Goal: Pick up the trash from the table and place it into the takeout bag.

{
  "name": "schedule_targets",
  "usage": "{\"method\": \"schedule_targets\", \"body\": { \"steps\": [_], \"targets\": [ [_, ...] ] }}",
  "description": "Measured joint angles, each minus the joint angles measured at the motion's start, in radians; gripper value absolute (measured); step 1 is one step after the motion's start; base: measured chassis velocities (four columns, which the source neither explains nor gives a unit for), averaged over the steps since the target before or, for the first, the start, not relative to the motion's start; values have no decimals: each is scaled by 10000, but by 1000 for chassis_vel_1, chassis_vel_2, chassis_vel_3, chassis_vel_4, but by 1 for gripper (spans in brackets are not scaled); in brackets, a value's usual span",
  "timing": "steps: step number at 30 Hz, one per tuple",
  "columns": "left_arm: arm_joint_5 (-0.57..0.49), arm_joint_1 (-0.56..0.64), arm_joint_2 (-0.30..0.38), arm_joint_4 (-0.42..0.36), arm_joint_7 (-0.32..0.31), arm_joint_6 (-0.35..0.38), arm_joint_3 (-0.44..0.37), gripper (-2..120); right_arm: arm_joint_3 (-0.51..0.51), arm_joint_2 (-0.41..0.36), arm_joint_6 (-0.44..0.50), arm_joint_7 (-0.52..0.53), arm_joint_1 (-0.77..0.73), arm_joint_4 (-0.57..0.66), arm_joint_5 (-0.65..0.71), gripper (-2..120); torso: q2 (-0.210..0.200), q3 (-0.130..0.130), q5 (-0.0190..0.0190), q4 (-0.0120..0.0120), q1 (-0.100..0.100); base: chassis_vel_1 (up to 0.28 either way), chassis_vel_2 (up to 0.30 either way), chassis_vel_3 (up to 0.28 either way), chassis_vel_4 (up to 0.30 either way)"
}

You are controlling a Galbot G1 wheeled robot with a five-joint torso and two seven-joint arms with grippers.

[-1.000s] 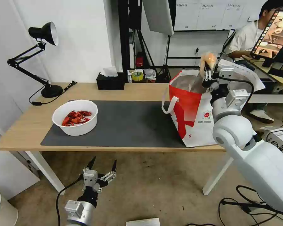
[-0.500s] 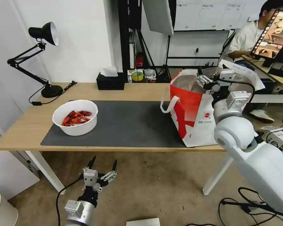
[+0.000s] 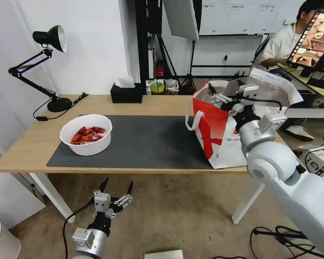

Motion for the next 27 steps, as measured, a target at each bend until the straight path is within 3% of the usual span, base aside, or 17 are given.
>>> {"method": "schedule_targets", "body": {
  "steps": [3,9,19,27],
  "targets": [
    [-129,-57,108,-9,-1,0,-76,100,289,-296,44,-946,-853,460,-3,100,0,0,-1,0,-1,0,0,0,0],
    [-253,-233,157,18,-5,0,-89,100,392,-493,10,-1412,-1898,855,-48,100,0,0,0,-1,0,0,0,0,0],
    [-381,-327,248,118,-10,0,-157,100,423,-331,64,-1447,-3290,965,-874,100,0,0,0,0,0,0,0,0,0],
    [-465,-418,370,180,-14,-1,-234,100,373,535,936,-725,-5249,574,-2237,100,0,0,1,-1,1,0,0,0,0]
  ]
}}
